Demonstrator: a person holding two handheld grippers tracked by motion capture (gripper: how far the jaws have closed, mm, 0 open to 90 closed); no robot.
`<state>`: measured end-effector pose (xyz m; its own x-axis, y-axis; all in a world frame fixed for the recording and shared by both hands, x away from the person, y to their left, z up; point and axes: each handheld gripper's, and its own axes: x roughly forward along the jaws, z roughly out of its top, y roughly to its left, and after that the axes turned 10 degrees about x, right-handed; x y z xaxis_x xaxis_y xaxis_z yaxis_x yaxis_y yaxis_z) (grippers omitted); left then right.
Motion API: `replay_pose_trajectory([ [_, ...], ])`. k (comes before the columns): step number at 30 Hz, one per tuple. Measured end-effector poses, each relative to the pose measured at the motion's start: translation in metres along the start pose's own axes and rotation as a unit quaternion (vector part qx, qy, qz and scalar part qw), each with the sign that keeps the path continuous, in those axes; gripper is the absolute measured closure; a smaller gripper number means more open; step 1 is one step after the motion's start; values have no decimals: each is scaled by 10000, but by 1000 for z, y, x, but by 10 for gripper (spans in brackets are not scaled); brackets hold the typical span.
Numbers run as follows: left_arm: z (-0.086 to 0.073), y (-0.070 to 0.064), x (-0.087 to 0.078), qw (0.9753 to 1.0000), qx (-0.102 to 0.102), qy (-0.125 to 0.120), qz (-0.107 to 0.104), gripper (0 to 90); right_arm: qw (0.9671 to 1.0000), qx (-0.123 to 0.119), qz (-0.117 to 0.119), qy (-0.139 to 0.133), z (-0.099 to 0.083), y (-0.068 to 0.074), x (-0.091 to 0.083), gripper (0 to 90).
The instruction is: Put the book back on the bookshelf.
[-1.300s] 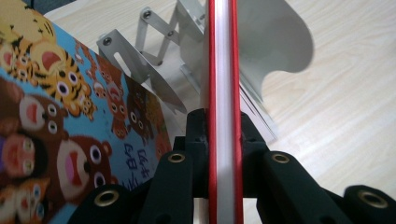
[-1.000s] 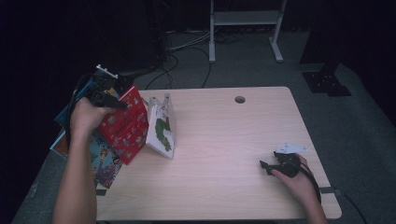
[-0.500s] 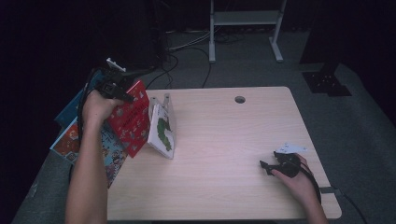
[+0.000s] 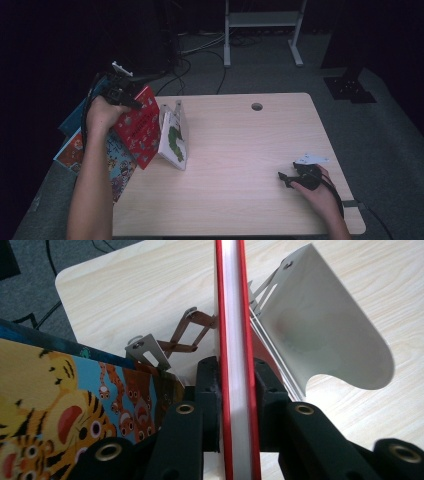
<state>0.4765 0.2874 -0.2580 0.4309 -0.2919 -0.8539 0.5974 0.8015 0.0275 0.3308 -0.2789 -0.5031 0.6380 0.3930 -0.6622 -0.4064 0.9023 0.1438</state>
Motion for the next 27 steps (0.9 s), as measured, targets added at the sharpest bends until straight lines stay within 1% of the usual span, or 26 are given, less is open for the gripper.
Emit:
replay_pose_trajectory([
  [3, 3, 0, -11, 10000, 29, -39, 37, 748, 10000, 1, 0, -2, 0, 0, 0, 240],
  [4, 5, 0, -18, 9999, 40, -75, 60, 748, 10000, 0, 1, -1, 0, 0, 0, 241],
  [5, 5, 0, -18, 9999, 40, -75, 60, 748, 10000, 0, 1, -1, 0, 0, 0, 241],
  [8, 8, 1, -30, 9998, 65, -122, 118, 748, 10000, -1, -1, 1, 0, 0, 0, 240],
  [9, 9, 1, -35, 9998, 55, -168, 118, 748, 10000, -1, -1, 1, 0, 0, 0, 240],
  [11, 12, 0, -47, 9995, 70, -241, 182, 748, 10000, -1, -2, 2, 0, 0, 0, 240],
  [13, 14, 0, -54, 9994, 89, -272, 196, 748, 10000, 0, -2, 3, 0, 0, 0, 240],
  [14, 15, -1, -61, 9992, 94, -295, 264, 748, 10000, 0, -2, 2, 0, 0, 0, 240],
  [16, 17, -3, -71, 9989, 117, -345, 299, 748, 10000, -3, -2, 1, 0, 0, 0, 240],
  [18, 18, -4, -76, 9987, 155, -343, 349, 748, 10000, 12, -4, 9, 0, 0, 0, 240],
  [20, 19, -4, -78, 9987, 189, -331, 344, 748, 10000, 20, -3, 9, 0, 0, 0, 240],
  [26, 18, -4, -79, 9985, 172, -367, 358, 748, 10000, 19, -4, 11, 0, 0, 0, 241],
  [27, 19, -4, -80, 9984, 161, -404, 366, 748, 10000, 12, -4, 7, 0, 0, 0, 241],
])
